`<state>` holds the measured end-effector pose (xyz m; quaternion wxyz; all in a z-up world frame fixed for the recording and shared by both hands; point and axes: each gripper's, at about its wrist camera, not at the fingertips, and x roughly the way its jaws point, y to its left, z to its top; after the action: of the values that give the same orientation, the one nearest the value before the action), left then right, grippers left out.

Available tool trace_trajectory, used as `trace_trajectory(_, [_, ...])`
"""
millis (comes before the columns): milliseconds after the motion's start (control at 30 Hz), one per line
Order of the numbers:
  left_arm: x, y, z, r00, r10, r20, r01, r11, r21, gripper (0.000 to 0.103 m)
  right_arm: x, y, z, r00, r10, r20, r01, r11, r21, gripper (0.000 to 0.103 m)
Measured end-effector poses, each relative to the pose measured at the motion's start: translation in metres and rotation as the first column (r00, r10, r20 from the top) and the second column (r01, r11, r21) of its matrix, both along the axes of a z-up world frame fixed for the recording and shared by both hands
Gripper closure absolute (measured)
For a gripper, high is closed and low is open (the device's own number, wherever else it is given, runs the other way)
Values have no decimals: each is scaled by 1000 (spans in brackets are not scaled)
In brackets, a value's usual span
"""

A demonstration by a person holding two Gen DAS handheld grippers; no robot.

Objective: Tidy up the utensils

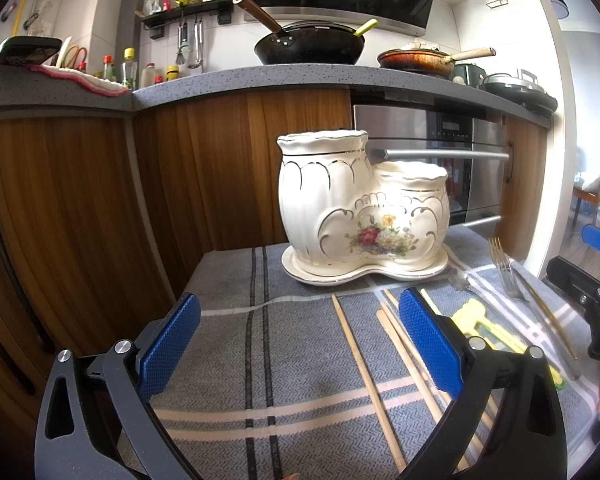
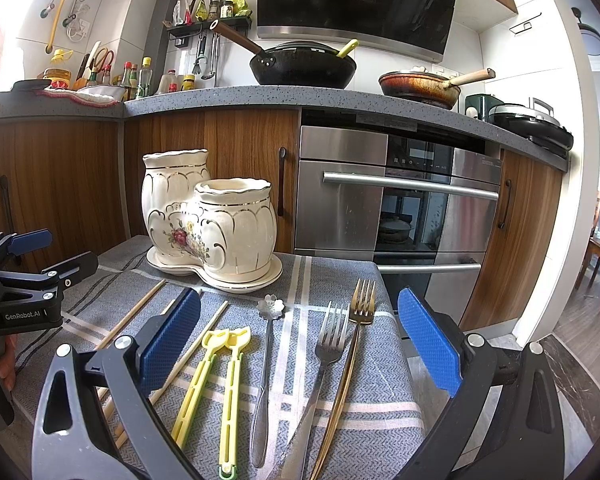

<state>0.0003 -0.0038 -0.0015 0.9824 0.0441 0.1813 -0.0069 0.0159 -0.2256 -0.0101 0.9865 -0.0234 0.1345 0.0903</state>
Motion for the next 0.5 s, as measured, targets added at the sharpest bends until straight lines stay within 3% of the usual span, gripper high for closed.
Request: trace_trajectory(500, [1,-1,-4,1000,0,-5,0,1000,1,4,-1,-1,-4,1000,0,-5,0,1000,5,6])
